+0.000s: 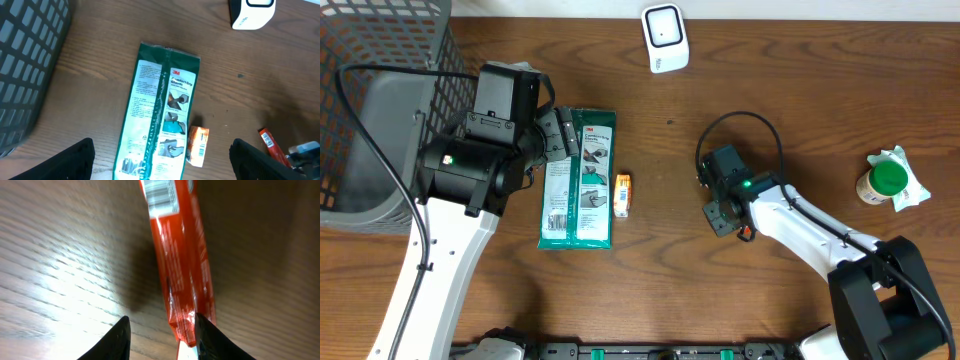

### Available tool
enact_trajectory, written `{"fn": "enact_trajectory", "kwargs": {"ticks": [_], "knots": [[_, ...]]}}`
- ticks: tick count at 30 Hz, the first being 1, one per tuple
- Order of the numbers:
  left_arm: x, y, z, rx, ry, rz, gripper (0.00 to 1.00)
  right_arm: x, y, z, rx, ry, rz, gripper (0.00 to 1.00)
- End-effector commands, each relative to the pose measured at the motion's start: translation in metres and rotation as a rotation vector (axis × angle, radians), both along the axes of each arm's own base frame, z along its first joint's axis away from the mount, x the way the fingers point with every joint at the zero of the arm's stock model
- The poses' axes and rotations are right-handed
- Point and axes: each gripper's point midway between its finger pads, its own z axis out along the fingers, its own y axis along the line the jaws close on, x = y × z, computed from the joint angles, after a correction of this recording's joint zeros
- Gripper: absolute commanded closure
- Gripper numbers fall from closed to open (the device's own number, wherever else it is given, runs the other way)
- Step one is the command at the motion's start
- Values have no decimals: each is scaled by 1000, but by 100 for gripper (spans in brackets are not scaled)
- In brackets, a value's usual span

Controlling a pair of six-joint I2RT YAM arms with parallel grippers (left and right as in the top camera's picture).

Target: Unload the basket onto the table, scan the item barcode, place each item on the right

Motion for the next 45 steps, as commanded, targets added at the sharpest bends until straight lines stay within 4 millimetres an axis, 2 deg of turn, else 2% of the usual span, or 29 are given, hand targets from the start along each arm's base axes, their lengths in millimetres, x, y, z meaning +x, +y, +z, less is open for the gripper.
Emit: {"fn": "enact_trajectory", "kwargs": {"ticks": [1,12,23,35,45], "knots": [[2,3,5,13,-13,5,14,8,8,17,24,-42,5,63],[2,3,5,13,-14,5,14,-5,-10,9,-56,-7,-6,64],[2,3,5,13,-14,5,14,-9,-13,-1,-57,-8,0,64],[2,3,5,13,-13,5,14,-8,-16,-2,-72,-20,-4,64],[2,3,5,13,-14,5,14,-12,-19,-8,-78,-16,-4,70]]}}
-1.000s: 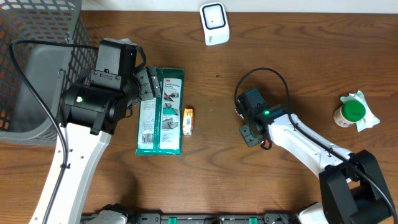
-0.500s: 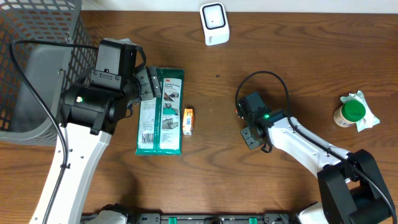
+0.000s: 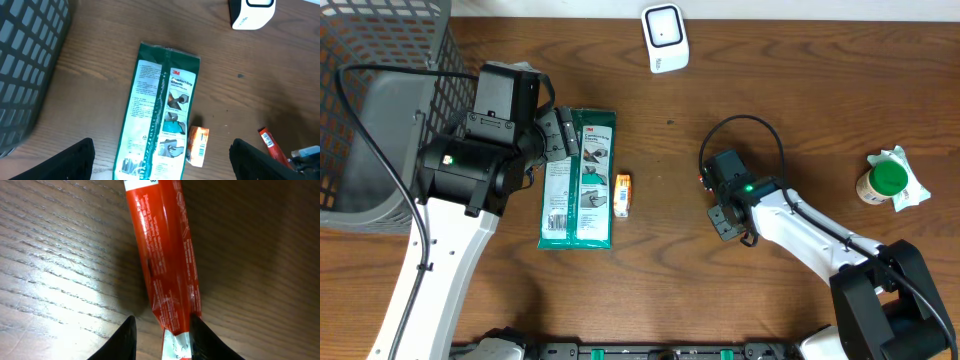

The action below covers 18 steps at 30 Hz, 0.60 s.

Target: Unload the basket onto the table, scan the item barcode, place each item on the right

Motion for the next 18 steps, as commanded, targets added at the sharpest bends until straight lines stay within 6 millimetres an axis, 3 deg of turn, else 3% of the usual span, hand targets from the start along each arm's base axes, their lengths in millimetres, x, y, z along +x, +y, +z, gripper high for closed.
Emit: {"fn": "enact_trajectory", "kwargs": {"ticks": [1,9,18], "knots": [[2,3,5,14,-13,5,14,-5,-3,-3,-11,-11,3,70],[2,3,5,14,-13,5,14,-14,-7,-23,0,-27,2,69],[2,3,5,14,-13,5,14,-20,-8,-26,1,-7,3,74]]}}
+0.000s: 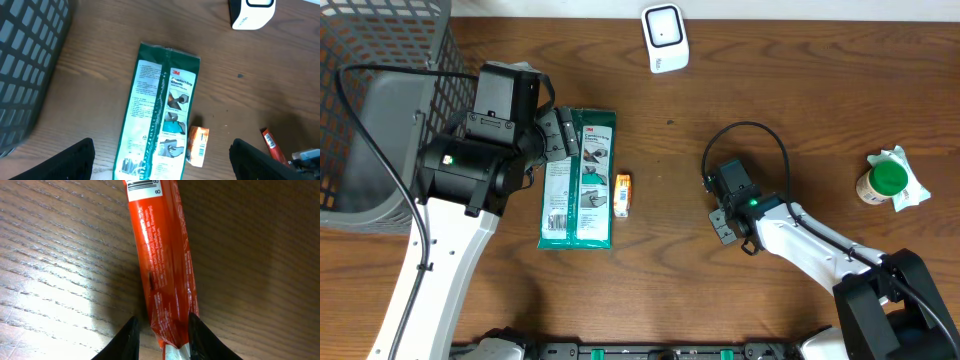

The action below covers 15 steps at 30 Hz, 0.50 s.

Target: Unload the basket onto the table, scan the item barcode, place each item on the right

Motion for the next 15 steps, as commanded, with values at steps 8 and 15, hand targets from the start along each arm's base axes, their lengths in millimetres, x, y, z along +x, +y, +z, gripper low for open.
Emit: {"fn": "enact_trajectory", "kwargs": {"ticks": [8,15], "knots": [[2,3,5,14,-13,5,14,-22,10,-16,60,101,22,99],[2,3,5,14,-13,5,13,-10,55,23,281,98,54,99]]}}
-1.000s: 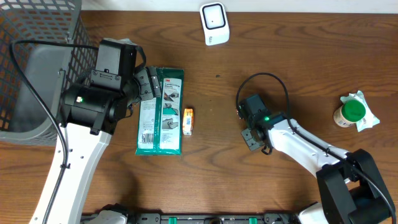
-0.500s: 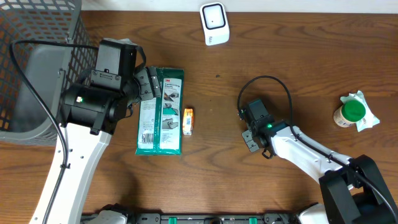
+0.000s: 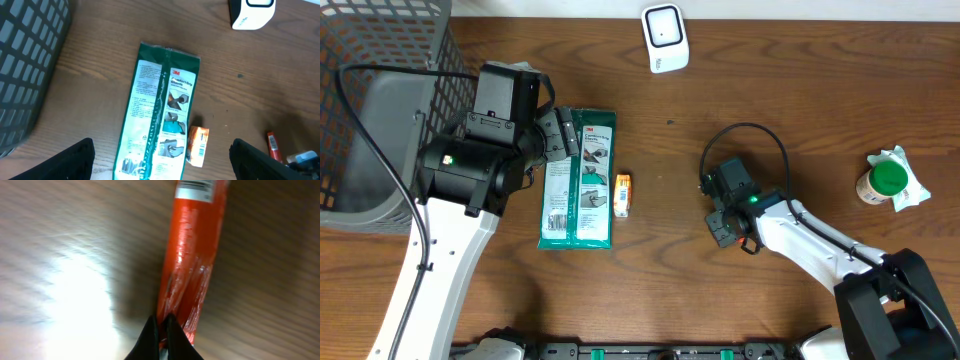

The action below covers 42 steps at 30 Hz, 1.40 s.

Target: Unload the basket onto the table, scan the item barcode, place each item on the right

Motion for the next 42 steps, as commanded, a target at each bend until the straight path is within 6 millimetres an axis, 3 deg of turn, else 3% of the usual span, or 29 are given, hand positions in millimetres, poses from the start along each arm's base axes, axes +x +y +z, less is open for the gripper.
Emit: {"fn": "enact_trajectory", "kwargs": {"ticks": [1,9,14,18,21,22,25,30,35,40,42], "knots": [[2,3,5,13,-14,5,13,6,42,29,217,3,5,99],[2,3,5,14,-13,5,14,15,66,77,419,-48,-116,99],[2,3,5,13,-14,5,14,18,63,76,470,-10,-253,99],[2,3,5,13,-14,5,14,25,49,70,439,-20,-288,98],[2,3,5,14,-13,5,14,23,47,66,407,-21,-234,60],[2,3,5,13,-14,5,14,22,46,64,398,-15,-234,56],[2,3,5,14,-13,5,13,18,43,54,355,7,-239,55],[2,3,5,14,-13,5,13,7,47,26,284,71,-218,65],[2,3,5,13,-14,5,14,0,43,-1,166,90,-201,66],[2,3,5,13,-14,5,14,-6,42,-14,95,99,-181,66],[2,3,5,13,-14,5,14,-7,44,-15,93,102,-172,74]]}}
